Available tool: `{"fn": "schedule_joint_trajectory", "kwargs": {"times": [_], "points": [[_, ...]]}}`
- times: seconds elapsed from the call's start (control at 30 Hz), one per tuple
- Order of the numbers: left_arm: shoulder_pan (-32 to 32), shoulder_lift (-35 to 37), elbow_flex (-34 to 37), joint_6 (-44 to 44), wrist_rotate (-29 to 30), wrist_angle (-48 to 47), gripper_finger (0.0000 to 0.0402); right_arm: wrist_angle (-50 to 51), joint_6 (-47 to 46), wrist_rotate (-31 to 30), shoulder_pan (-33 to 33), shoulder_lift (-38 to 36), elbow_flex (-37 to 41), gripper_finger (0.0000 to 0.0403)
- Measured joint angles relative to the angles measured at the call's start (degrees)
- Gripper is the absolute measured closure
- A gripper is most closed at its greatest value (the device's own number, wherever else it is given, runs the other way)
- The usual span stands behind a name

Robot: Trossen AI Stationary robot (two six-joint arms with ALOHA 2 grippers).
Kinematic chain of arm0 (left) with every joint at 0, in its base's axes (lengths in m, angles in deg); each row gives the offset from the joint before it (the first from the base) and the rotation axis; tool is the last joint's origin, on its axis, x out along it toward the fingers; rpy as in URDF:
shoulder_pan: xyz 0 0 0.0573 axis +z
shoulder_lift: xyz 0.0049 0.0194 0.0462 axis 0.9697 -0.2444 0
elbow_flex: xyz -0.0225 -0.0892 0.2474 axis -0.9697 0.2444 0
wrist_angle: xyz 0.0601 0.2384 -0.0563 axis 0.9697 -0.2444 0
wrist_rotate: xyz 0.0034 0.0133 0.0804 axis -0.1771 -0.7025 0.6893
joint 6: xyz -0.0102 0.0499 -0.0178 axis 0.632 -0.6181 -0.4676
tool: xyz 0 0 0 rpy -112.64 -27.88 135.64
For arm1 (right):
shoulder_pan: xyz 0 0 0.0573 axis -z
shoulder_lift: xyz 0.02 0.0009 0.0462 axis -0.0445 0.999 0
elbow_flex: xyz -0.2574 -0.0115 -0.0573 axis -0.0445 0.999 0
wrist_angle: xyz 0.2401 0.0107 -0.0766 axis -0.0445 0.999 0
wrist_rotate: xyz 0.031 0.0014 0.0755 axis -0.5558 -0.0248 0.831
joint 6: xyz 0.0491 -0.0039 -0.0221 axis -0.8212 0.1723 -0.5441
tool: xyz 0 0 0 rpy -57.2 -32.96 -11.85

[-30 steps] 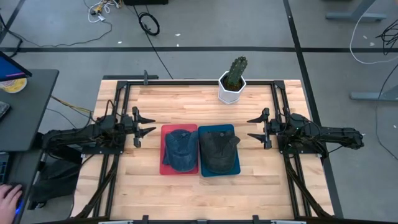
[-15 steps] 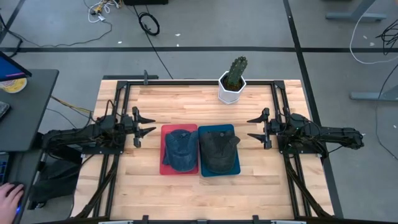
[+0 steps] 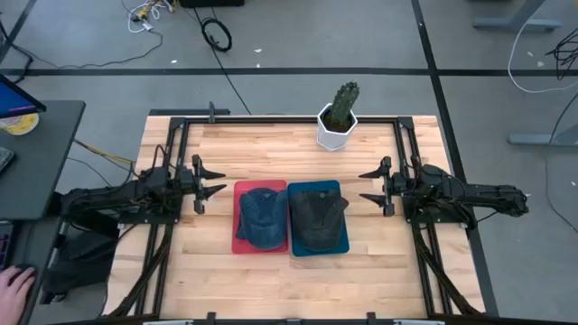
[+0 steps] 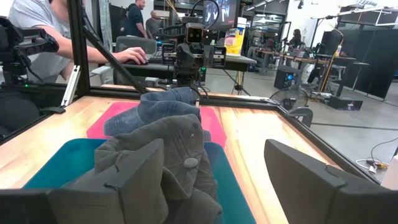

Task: Pick & Place hat
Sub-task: Return to Home Position

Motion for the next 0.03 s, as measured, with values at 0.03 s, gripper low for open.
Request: {"fn": "schedule_joint_trajectory", "kwargs": {"times": [0.03], "points": [[0.0, 0.0, 0.0, 0.0, 0.0, 0.0, 0.0246, 0.0, 0.0, 0.0, 0.0, 0.0, 0.0, 0.0121]]}}
